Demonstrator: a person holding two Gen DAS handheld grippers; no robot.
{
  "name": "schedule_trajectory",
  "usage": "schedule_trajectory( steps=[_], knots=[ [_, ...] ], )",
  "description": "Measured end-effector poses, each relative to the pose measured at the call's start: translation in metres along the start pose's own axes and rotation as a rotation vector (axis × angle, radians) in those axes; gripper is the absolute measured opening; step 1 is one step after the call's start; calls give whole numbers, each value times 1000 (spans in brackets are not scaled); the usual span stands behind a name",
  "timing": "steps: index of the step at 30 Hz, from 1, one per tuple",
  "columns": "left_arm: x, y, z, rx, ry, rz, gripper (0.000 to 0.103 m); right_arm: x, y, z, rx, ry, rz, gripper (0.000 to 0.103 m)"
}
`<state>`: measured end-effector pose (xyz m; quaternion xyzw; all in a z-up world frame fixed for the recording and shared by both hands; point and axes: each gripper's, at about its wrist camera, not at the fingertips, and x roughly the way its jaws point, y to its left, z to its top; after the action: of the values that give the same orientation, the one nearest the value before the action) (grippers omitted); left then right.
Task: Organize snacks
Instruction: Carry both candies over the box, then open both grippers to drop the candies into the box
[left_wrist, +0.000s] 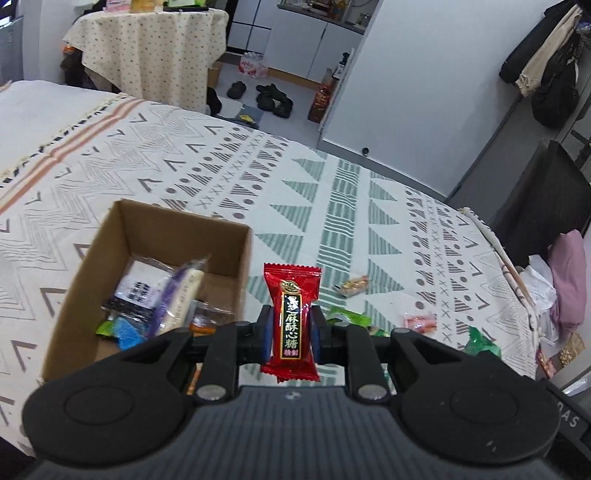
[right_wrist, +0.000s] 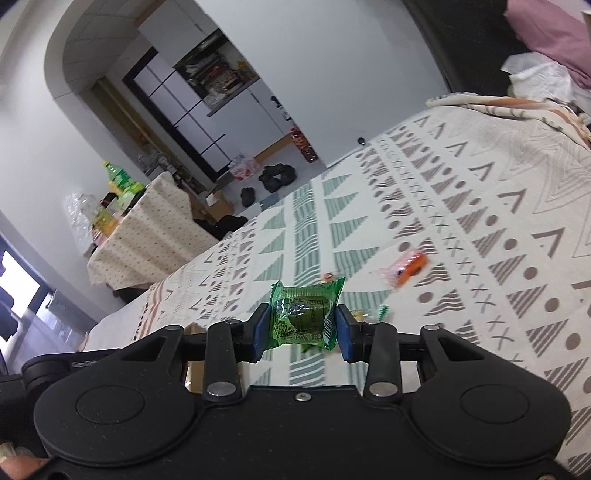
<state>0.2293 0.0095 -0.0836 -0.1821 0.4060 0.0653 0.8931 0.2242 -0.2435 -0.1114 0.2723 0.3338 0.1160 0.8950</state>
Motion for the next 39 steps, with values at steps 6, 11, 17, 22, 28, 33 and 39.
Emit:
schedule_trajectory(
  steps=[6,11,17,22,28,33,39],
  knots=[
    [-7,21,7,-47,-6,-6,19,3,21,-6,-32,8,13,37],
    [-15,41,14,-93,-9,-1,19,9,42,-14,-64,31,29,37],
    [-26,67,22,-158,-21,-1,19,15,73,-25,-113,62,63,37],
    [-28,87,23,-202,-12,-7,19,23,95,-36,-143,96,88,37],
    [-28,105,24,-252,2,15,19,35,116,-47,-161,132,108,37],
    [-28,109,26,-255,5,24,19,43,129,-60,-171,161,127,37],
    [-27,116,26,-284,11,54,25,51,141,-73,-188,197,136,37]
  ],
)
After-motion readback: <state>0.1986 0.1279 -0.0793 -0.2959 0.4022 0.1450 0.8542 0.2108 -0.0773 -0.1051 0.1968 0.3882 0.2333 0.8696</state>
